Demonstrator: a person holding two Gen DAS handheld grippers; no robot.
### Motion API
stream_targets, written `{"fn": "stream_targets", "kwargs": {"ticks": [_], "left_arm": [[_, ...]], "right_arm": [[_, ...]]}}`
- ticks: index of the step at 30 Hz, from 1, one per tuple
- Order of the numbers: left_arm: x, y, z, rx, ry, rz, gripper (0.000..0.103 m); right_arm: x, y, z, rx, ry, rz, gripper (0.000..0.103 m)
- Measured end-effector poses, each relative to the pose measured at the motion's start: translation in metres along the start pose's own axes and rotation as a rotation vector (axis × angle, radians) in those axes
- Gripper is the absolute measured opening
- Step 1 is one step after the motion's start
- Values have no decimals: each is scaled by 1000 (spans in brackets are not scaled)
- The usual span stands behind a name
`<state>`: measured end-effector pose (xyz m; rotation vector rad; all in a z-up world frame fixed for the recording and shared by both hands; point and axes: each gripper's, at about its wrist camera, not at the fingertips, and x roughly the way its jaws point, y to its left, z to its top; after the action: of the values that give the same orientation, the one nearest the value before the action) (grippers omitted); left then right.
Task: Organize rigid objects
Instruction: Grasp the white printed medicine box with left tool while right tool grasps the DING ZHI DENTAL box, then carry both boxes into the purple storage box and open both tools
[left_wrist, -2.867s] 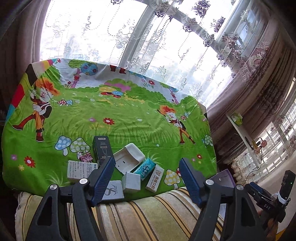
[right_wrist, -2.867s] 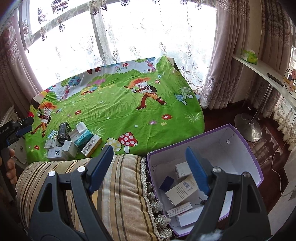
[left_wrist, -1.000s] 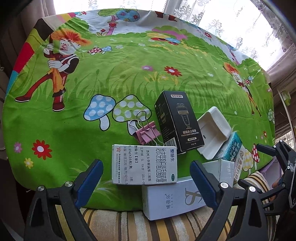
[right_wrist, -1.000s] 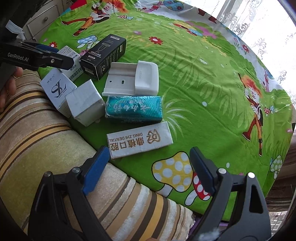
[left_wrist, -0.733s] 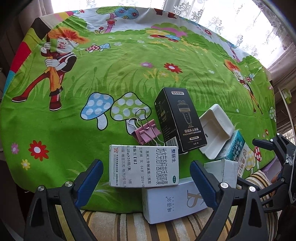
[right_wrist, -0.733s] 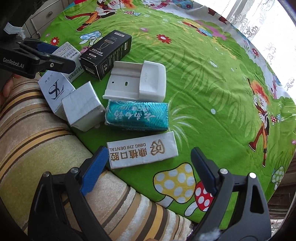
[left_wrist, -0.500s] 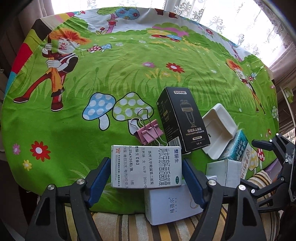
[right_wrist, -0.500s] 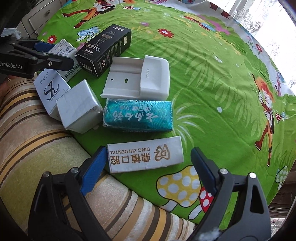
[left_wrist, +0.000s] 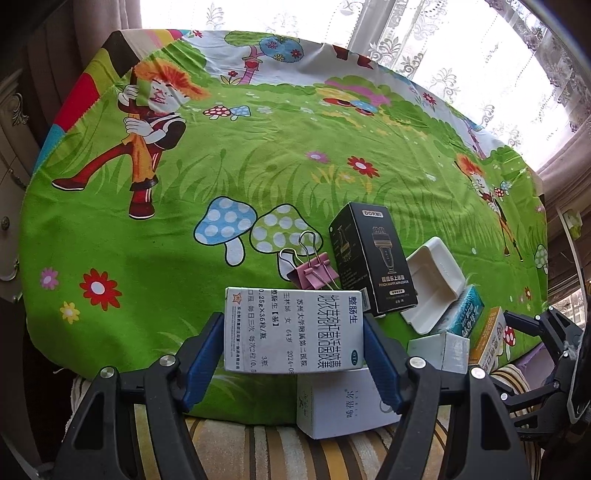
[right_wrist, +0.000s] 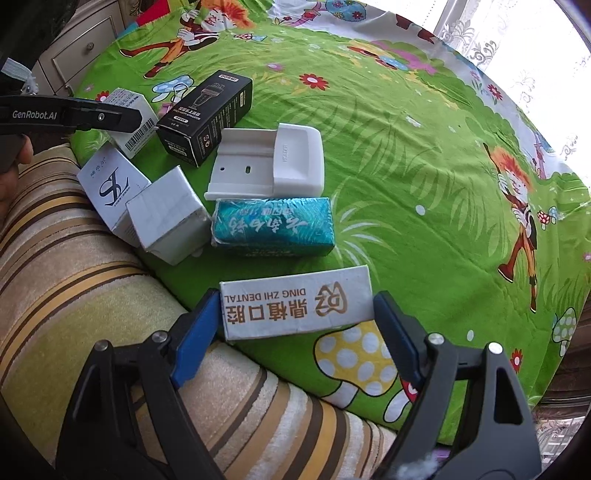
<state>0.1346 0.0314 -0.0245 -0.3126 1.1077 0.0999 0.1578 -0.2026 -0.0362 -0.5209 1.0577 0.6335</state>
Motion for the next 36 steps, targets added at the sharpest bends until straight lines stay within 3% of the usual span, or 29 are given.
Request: {"fn": "stream_targets", "kwargs": {"ticks": [13,22,36], "left_arm": [[-40,-1,-4,-59,-131,-88,72],[-62,-59,-31,58,-109,-235,72],[-85,-141,-81,230,-67,-391,72]], "right_arm": [[-62,3,-17,137,-146,-82,85],[-97,1,-46,262,-192,-100,85],[-142,-14,-119,500,-214,-199,85]]}}
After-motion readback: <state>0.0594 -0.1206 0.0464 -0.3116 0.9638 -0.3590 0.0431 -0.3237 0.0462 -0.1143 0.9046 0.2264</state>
